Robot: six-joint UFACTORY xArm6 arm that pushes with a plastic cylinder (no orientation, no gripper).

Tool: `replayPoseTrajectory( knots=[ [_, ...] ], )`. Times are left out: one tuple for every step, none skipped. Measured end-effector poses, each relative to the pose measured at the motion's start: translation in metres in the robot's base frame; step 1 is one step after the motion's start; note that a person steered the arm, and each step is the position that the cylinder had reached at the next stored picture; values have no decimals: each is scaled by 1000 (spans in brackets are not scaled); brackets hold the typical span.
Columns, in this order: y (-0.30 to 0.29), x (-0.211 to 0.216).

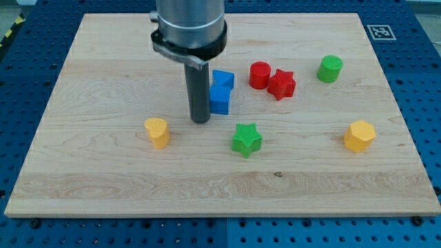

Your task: Place the green star to the left of the yellow hexagon

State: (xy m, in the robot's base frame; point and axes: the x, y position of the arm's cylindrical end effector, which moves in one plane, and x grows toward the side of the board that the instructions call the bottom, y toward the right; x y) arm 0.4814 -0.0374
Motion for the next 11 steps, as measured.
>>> replayPoseTrajectory(
  knots=[
    [0,29],
    [1,32],
    [34,45],
    [44,51],
    [46,48],
    [73,37],
    [84,44],
    [103,50],
    [135,50],
    [148,58],
    [149,73]
  ],
)
